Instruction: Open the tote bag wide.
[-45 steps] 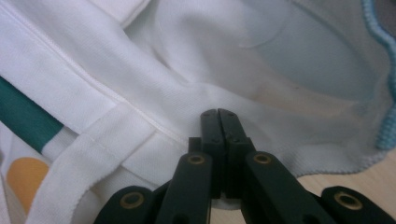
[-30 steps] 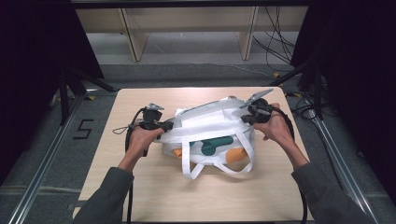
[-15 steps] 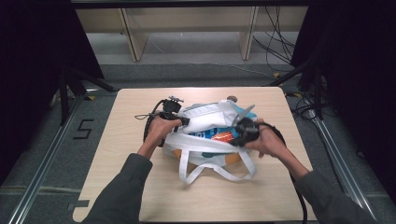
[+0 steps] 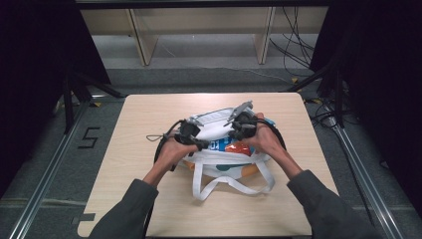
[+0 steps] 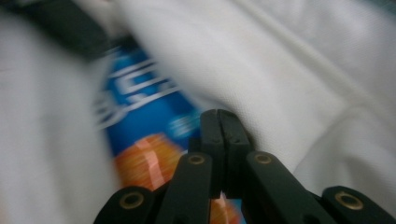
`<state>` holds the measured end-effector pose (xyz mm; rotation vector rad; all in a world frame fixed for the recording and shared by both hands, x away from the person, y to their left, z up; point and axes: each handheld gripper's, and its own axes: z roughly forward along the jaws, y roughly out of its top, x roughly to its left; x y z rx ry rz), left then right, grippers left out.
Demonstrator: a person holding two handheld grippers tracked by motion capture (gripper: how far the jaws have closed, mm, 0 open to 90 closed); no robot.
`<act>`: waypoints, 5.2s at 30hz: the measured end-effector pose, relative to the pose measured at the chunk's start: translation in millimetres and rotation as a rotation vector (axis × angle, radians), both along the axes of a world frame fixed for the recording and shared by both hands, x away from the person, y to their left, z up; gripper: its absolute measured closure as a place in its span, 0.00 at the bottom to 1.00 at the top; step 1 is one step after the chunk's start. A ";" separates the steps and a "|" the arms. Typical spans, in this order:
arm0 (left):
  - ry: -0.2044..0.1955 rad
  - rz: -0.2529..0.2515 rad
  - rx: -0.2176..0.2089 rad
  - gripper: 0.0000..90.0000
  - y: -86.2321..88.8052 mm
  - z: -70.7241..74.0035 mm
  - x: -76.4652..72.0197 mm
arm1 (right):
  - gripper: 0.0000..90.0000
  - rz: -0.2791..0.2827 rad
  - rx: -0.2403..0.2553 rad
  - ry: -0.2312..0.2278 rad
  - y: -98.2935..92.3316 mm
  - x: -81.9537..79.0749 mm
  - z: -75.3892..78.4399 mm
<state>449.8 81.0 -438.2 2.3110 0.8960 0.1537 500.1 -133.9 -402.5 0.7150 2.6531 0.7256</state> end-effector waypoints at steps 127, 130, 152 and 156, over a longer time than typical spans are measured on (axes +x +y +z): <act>-0.131 0.260 -0.110 0.86 67.7 13.7 31.9 | 1.00 -0.052 0.187 -0.049 -104.3 -69.5 -3.8; -0.139 0.196 -0.124 0.84 65.5 14.0 6.6 | 1.00 -0.066 0.214 -0.076 -103.6 -61.9 4.0; -0.144 0.079 -0.120 0.85 43.4 4.8 -41.2 | 1.00 -0.043 0.225 -0.079 -92.4 -65.0 -4.2; -0.075 0.064 -0.147 0.93 53.1 -18.4 -40.9 | 1.00 -0.026 0.178 0.009 -92.2 -78.0 -29.8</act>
